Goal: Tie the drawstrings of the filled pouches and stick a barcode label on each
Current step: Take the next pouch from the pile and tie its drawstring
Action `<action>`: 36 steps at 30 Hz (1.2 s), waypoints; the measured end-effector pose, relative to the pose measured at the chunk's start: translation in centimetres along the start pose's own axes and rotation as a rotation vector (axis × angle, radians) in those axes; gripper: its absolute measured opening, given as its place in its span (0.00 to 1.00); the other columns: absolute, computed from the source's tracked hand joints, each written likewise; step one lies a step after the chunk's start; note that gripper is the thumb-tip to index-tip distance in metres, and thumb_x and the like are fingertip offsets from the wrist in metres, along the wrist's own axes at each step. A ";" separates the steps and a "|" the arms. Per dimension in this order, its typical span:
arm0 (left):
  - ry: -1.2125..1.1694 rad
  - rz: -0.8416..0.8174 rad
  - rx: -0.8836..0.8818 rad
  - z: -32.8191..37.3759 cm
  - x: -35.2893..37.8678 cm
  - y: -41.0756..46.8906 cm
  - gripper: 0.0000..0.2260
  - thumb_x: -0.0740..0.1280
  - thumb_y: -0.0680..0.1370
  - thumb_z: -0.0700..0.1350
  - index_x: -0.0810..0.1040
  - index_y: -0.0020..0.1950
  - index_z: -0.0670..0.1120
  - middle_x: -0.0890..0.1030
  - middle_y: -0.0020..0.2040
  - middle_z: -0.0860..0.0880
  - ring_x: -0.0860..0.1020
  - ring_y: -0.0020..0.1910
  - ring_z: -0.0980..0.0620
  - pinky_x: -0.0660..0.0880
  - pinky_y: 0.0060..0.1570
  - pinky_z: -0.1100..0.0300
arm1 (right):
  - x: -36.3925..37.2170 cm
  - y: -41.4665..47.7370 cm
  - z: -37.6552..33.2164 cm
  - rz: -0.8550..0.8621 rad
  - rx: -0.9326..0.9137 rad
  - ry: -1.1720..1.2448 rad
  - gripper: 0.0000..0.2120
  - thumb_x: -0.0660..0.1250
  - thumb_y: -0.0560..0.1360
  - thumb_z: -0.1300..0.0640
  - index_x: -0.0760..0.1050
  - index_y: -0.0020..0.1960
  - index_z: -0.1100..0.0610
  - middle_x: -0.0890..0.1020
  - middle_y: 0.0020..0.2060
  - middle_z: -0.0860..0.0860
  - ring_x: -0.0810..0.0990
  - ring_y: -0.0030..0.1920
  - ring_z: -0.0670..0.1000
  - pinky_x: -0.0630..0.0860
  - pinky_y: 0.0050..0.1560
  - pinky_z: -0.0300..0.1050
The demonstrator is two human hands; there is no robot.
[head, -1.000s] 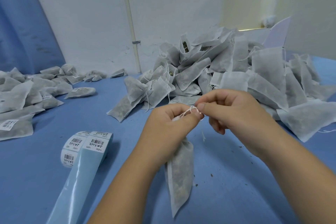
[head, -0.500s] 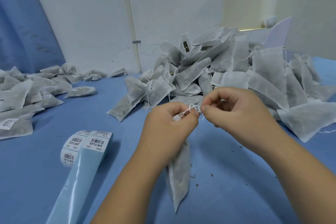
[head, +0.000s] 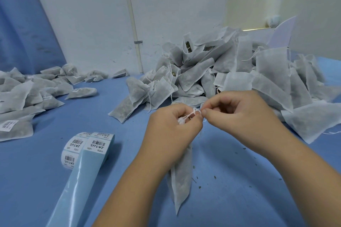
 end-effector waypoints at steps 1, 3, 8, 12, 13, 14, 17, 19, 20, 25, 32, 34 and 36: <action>0.008 -0.002 0.005 0.1 0.0 0.0 0.15 0.71 0.76 0.45 0.76 0.28 0.52 0.71 0.23 0.59 0.68 0.25 0.61 0.63 0.27 0.72 | 0.1 0.0 0.1 -0.008 0.006 -0.003 0.04 0.72 0.69 0.60 0.82 0.36 0.54 0.72 0.25 0.47 0.68 0.28 0.45 0.66 0.29 0.36; 0.040 0.001 0.023 0.2 0.1 -0.1 0.13 0.70 0.75 0.45 0.76 0.30 0.50 0.71 0.24 0.59 0.68 0.26 0.60 0.64 0.28 0.71 | 0.2 0.0 0.2 -0.027 0.018 -0.001 0.03 0.71 0.68 0.59 0.82 0.36 0.53 0.72 0.25 0.48 0.68 0.28 0.45 0.66 0.29 0.38; 0.252 0.021 0.157 1.3 0.3 -0.4 0.10 0.69 0.74 0.43 0.77 0.32 0.47 0.76 0.30 0.52 0.71 0.32 0.54 0.67 0.31 0.63 | 0.4 0.1 0.5 -0.071 0.045 -0.050 0.04 0.73 0.68 0.58 0.83 0.35 0.52 0.76 0.26 0.49 0.71 0.28 0.45 0.69 0.31 0.38; 0.350 -0.001 0.217 1.4 0.8 -0.4 0.11 0.68 0.76 0.44 0.77 0.34 0.44 0.76 0.30 0.48 0.73 0.36 0.50 0.68 0.35 0.55 | 0.3 0.0 0.7 -0.076 0.057 -0.101 0.05 0.73 0.68 0.58 0.82 0.34 0.51 0.80 0.28 0.50 0.74 0.27 0.43 0.71 0.30 0.34; 0.341 -0.006 0.211 1.3 0.8 -0.4 0.11 0.68 0.76 0.45 0.78 0.34 0.45 0.76 0.31 0.49 0.73 0.36 0.50 0.68 0.35 0.56 | 0.2 0.0 0.8 -0.064 0.056 -0.101 0.06 0.73 0.68 0.58 0.82 0.33 0.51 0.80 0.27 0.50 0.75 0.25 0.42 0.71 0.28 0.32; 0.324 -0.010 0.198 1.2 0.8 -0.4 0.10 0.68 0.76 0.45 0.79 0.35 0.45 0.77 0.31 0.49 0.72 0.35 0.51 0.68 0.34 0.57 | 0.1 0.1 0.8 -0.050 0.055 -0.103 0.07 0.74 0.68 0.59 0.82 0.33 0.51 0.80 0.27 0.49 0.76 0.25 0.42 0.70 0.27 0.30; 0.280 -0.014 0.139 0.8 0.6 -0.3 0.10 0.68 0.77 0.47 0.80 0.36 0.48 0.77 0.33 0.51 0.71 0.33 0.56 0.66 0.32 0.62 | -0.1 0.1 0.9 -0.014 0.045 -0.147 0.07 0.73 0.68 0.59 0.81 0.33 0.50 0.80 0.26 0.47 0.77 0.24 0.42 0.71 0.26 0.32; 0.265 -0.018 0.100 0.5 0.5 -0.2 0.11 0.68 0.77 0.47 0.80 0.34 0.51 0.77 0.32 0.55 0.71 0.32 0.59 0.66 0.31 0.66 | -0.1 0.1 0.8 -0.005 0.028 -0.180 0.07 0.72 0.67 0.59 0.81 0.32 0.51 0.80 0.26 0.46 0.78 0.25 0.42 0.72 0.27 0.33; 0.255 -0.027 0.082 0.4 0.5 -0.2 0.11 0.68 0.77 0.47 0.79 0.33 0.53 0.76 0.30 0.57 0.71 0.31 0.60 0.66 0.31 0.68 | 0.0 0.1 0.7 -0.002 0.017 -0.188 0.07 0.72 0.67 0.59 0.80 0.32 0.51 0.80 0.26 0.47 0.78 0.26 0.43 0.72 0.28 0.33; 0.039 -0.094 -0.003 -0.3 0.5 0.0 0.08 0.69 0.77 0.51 0.85 0.40 0.53 0.78 0.31 0.59 0.72 0.32 0.63 0.68 0.34 0.70 | -0.4 0.4 0.7 0.027 -0.010 -0.142 0.07 0.71 0.68 0.60 0.80 0.33 0.52 0.80 0.27 0.50 0.80 0.30 0.52 0.72 0.30 0.35; -0.090 -0.021 -0.174 -2.4 -1.1 0.4 0.11 0.67 0.78 0.48 0.85 0.36 0.54 0.72 0.25 0.60 0.69 0.27 0.60 0.67 0.31 0.69 | -0.9 0.5 0.8 0.011 -0.018 -0.149 0.09 0.69 0.71 0.61 0.78 0.33 0.53 0.80 0.28 0.52 0.81 0.28 0.45 0.69 0.29 0.29; -0.076 0.019 -0.231 -3.4 -1.8 0.5 0.11 0.67 0.77 0.48 0.84 0.35 0.55 0.69 0.27 0.53 0.66 0.30 0.53 0.64 0.32 0.61 | -1.4 0.5 1.1 0.007 -0.001 -0.175 0.09 0.68 0.71 0.61 0.77 0.33 0.53 0.79 0.28 0.52 0.81 0.29 0.43 0.70 0.29 0.30; -0.075 0.043 -0.258 -4.0 -2.3 0.7 0.13 0.67 0.76 0.46 0.83 0.32 0.55 0.67 0.28 0.50 0.64 0.31 0.52 0.61 0.32 0.60 | -1.7 0.5 1.5 -0.007 0.018 -0.201 0.08 0.68 0.71 0.61 0.77 0.34 0.53 0.79 0.28 0.53 0.83 0.31 0.43 0.75 0.34 0.40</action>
Point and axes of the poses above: each hand's wrist, its own y-axis towards the middle knuckle, its own x-axis out of the palm, z = x × y, the point moved 10 cm from there along y, towards the middle knuckle
